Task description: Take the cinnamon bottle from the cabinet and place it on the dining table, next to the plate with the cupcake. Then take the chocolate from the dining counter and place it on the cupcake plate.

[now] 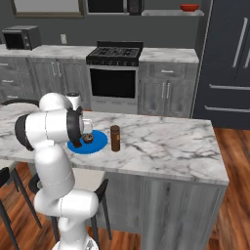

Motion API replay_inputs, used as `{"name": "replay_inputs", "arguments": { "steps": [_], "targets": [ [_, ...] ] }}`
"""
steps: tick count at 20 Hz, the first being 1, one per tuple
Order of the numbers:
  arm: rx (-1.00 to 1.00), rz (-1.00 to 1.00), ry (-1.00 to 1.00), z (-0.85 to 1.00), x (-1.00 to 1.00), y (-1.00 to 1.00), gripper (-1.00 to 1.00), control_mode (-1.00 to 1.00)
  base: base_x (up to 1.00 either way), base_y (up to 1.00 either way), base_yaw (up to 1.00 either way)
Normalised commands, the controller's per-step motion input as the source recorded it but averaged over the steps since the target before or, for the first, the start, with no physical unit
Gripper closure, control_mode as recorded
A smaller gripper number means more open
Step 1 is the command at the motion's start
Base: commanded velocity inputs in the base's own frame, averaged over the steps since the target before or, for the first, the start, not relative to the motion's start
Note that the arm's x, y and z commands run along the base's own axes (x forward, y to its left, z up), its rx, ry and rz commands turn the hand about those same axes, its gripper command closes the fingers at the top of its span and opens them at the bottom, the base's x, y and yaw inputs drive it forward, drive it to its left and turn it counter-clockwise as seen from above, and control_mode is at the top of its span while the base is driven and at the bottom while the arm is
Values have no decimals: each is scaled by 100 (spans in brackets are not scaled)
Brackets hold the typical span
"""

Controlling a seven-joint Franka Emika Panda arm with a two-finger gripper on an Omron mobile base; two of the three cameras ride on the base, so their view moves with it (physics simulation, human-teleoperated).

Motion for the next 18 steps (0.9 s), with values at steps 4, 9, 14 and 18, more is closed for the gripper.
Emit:
{"name": "replay_inputs", "arguments": {
  "steps": [4, 9, 14, 18],
  "targets": [
    [0, 0, -4, 47, -17, 5, -100, -100, 0, 0, 0],
    [-6, 0, -5, 100, -47, 48, -100, -100, 0, 0, 0],
    [-21, 4, -17, 79, -80, 72, -100, -100, 0, 0, 0],
    [-23, 2, -29, 69, -100, 64, -100, -100, 0, 0, 0]
  ]
}}
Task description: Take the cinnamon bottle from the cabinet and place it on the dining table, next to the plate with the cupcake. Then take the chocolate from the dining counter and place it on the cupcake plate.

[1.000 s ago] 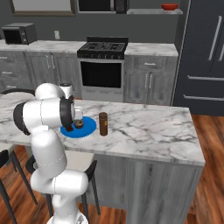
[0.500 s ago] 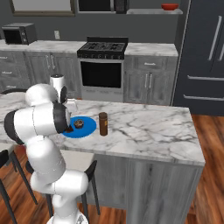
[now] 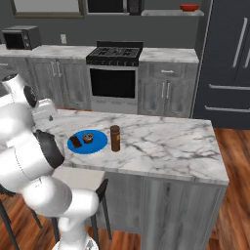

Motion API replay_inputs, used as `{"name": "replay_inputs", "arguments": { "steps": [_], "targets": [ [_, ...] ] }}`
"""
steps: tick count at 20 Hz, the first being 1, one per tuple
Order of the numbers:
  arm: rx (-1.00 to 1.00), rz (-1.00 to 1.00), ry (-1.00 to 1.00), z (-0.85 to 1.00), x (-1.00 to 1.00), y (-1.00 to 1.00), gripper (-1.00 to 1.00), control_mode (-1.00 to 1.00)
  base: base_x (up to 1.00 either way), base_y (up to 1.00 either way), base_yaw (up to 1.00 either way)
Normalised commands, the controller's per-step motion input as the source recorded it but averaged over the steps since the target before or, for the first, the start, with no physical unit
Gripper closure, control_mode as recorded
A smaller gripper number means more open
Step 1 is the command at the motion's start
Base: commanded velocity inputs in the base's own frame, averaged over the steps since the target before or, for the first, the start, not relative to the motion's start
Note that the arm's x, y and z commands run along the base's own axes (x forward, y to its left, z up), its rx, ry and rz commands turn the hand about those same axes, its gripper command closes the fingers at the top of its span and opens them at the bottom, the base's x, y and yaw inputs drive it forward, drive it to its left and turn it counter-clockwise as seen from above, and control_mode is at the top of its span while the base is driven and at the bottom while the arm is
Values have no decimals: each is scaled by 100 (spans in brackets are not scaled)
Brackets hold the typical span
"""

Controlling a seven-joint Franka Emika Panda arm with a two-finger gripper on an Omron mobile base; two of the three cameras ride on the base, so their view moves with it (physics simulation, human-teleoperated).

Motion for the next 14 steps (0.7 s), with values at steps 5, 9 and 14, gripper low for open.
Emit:
{"name": "replay_inputs", "arguments": {
  "steps": [5, 9, 14],
  "targets": [
    [-16, 0, -31, 64, -100, 37, -100, -100, 0, 0, 0],
    [-10, 0, -26, 29, -100, 21, -100, -100, 0, 0, 0],
    [-1, 0, -17, 1, -95, 1, -100, -100, 0, 0, 0]
  ]
}}
